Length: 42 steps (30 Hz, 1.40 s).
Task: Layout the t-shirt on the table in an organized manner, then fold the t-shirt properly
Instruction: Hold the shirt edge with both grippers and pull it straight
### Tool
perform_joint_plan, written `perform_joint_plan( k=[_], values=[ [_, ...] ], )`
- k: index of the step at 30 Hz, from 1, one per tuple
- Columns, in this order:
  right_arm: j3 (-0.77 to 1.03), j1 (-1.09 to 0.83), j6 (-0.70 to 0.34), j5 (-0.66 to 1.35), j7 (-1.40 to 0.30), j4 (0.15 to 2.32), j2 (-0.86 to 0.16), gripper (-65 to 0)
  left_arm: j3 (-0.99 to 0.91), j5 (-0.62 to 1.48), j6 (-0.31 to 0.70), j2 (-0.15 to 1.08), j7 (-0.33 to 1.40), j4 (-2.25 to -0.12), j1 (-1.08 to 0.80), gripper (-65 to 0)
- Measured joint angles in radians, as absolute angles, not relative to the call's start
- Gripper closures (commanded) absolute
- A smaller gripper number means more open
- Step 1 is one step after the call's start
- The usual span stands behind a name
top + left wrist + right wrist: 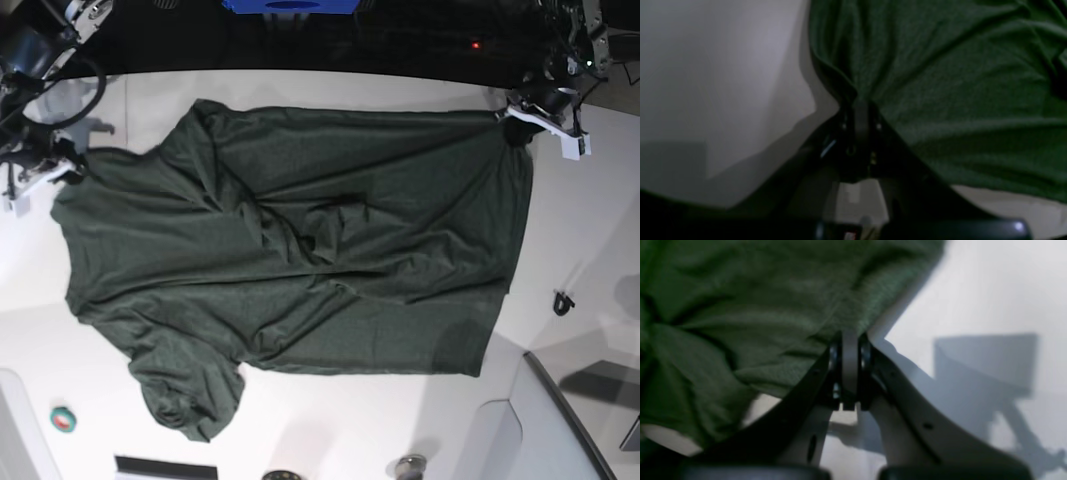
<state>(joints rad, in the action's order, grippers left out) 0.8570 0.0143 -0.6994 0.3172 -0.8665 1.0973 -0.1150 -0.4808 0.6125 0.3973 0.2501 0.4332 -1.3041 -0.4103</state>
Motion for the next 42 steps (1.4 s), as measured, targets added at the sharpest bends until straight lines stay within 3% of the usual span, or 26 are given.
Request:
perform_joint_plan(
  k=[15, 26, 36, 42],
  values=[
    [0.854, -0.081, -0.694, 0.314, -1.076, 1.413, -0.113, -0.3, -0.516, 0.619, 0.409, 0.270, 0.551, -1.497, -0.482, 0.0],
    [0.850, -0.084, -0.694, 0.312, -1.039, 1.351, -0.116, -0.3, -0.513, 0.614, 0.401, 0.270, 0.554, -1.449, -0.488, 0.0],
    [0.850, -0.082, -0.694, 0.310, -1.040, 1.313, -0.118, -0.3, -0.511, 0.448, 0.402, 0.208, 0.551, -1.451, -0.483, 0.0],
    [0.850, -0.083, -0.694, 0.310, -1.040, 1.313, -0.117, -5.6, -0.517, 0.448, 0.398, 0.222, 0.548, -1.451, -0.480, 0.0]
  ],
)
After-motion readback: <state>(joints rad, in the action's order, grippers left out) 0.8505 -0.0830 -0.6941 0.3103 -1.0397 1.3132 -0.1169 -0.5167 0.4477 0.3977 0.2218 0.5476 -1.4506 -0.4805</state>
